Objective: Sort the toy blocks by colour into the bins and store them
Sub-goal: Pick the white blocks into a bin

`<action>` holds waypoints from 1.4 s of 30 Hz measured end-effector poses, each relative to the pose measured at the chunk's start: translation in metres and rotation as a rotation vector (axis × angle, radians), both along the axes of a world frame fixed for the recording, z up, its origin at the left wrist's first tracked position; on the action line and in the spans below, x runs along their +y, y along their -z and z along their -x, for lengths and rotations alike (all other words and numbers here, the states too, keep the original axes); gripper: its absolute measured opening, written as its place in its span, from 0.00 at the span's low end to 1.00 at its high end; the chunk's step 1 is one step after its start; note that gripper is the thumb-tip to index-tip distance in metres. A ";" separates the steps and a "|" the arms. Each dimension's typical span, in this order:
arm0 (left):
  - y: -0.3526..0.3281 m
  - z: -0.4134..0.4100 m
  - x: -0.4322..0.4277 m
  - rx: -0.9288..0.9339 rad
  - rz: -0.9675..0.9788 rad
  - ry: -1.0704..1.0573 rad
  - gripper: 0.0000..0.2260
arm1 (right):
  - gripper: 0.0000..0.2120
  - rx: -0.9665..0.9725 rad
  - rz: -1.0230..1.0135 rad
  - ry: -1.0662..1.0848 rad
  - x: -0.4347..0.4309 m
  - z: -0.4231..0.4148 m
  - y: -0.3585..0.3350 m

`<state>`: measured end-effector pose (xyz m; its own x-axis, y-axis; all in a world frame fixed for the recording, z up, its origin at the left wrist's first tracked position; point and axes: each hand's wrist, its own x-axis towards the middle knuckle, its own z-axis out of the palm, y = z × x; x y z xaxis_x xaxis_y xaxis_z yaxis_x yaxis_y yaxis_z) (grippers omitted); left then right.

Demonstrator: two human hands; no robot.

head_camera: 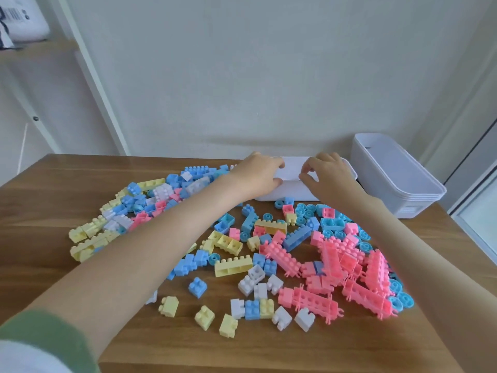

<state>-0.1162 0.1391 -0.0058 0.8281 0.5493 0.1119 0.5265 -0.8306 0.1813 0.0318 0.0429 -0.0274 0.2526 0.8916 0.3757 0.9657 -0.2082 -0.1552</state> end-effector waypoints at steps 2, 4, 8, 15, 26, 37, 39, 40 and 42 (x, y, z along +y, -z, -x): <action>-0.001 0.005 -0.005 -0.021 0.051 0.013 0.21 | 0.10 0.017 -0.012 -0.106 -0.011 0.014 -0.001; -0.001 0.010 -0.007 0.021 0.096 0.050 0.23 | 0.10 0.023 0.028 -0.199 -0.020 0.029 -0.001; -0.002 0.021 -0.018 0.109 0.111 0.080 0.21 | 0.10 0.042 0.018 -0.294 -0.038 0.053 0.002; -0.002 0.071 -0.078 -0.025 0.152 0.196 0.11 | 0.05 0.092 0.144 -0.567 -0.095 0.084 0.016; 0.032 0.155 -0.125 0.185 0.136 0.185 0.18 | 0.17 0.083 0.480 -0.535 -0.144 0.085 0.032; 0.047 0.152 -0.119 0.205 0.032 0.131 0.10 | 0.23 0.102 0.491 -0.531 -0.144 0.081 0.034; 0.048 0.151 -0.120 0.193 0.036 0.125 0.09 | 0.21 0.102 0.481 -0.541 -0.143 0.078 0.034; 0.047 0.151 -0.120 0.181 0.032 0.120 0.09 | 0.20 0.104 0.467 -0.552 -0.142 0.077 0.034; 0.046 0.151 -0.119 0.137 0.051 0.091 0.07 | 0.19 0.112 0.432 -0.575 -0.141 0.075 0.035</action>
